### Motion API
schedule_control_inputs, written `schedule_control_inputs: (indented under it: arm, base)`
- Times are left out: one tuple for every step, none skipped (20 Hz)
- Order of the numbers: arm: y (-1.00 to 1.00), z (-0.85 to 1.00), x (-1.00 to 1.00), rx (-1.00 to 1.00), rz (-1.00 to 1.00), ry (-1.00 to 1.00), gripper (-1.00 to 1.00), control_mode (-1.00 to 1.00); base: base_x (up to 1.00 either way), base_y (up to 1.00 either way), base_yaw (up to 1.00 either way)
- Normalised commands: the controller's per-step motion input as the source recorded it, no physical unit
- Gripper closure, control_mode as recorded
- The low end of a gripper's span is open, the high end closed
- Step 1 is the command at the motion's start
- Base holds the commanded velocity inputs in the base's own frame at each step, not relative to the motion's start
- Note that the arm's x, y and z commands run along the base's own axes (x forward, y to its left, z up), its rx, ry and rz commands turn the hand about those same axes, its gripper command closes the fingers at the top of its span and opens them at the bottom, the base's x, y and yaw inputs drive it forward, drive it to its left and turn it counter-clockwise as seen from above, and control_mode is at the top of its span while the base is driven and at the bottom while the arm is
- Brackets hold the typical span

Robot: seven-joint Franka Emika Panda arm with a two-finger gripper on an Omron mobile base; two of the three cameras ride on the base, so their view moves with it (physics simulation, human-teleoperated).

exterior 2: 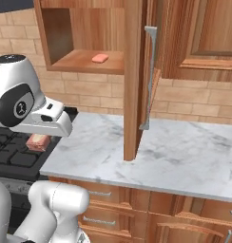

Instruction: Pick up the bar soap and bar soap from the sink, and place them back in the cabinet, and close the cabinet door.

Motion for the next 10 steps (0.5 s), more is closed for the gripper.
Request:
schedule_control_inputs:
  arm:
    - [0.00, 0.00, 0.00, 0.00, 0.00, 0.00, 1.00, 1.00]
    - [0.00, 0.00, 0.00, 0.00, 0.00, 0.00, 1.00, 1.00]
    - [0.00, 0.00, 0.00, 0.00, 0.00, 0.00, 1.00, 1.00]
    - [0.00, 0.00, 0.00, 0.00, 0.00, 0.00, 1.00, 1.00]
    - [0.00, 0.00, 0.00, 0.00, 0.00, 0.00, 1.00, 1.00]
    - [0.00, 0.00, 0.00, 0.00, 0.00, 0.00, 1.00, 1.00]
    - [0.00, 0.00, 0.00, 0.00, 0.00, 0.00, 1.00, 1.00]
    - [0.00, 0.00, 0.00, 0.00, 0.00, 0.00, 1.00, 1.00]
    - [0.00, 0.00, 0.00, 0.00, 0.00, 0.00, 1.00, 1.00]
    - [0.00, 0.00, 0.00, 0.00, 0.00, 0.00, 1.00, 1.00]
  base:
    - [0.26, 0.00, -0.21]
    - [0.25, 0.00, -0.21]
    - [0.25, 0.00, -0.21]
    - [0.24, 0.00, -0.21]
    - [0.24, 0.00, -0.21]
    - [0.25, 0.00, -0.21]
    - [0.24, 0.00, -0.18]
    - [0.21, 0.00, -0.15]
    - [0.23, 0.00, -0.15]
    - [0.24, 0.00, -0.14]
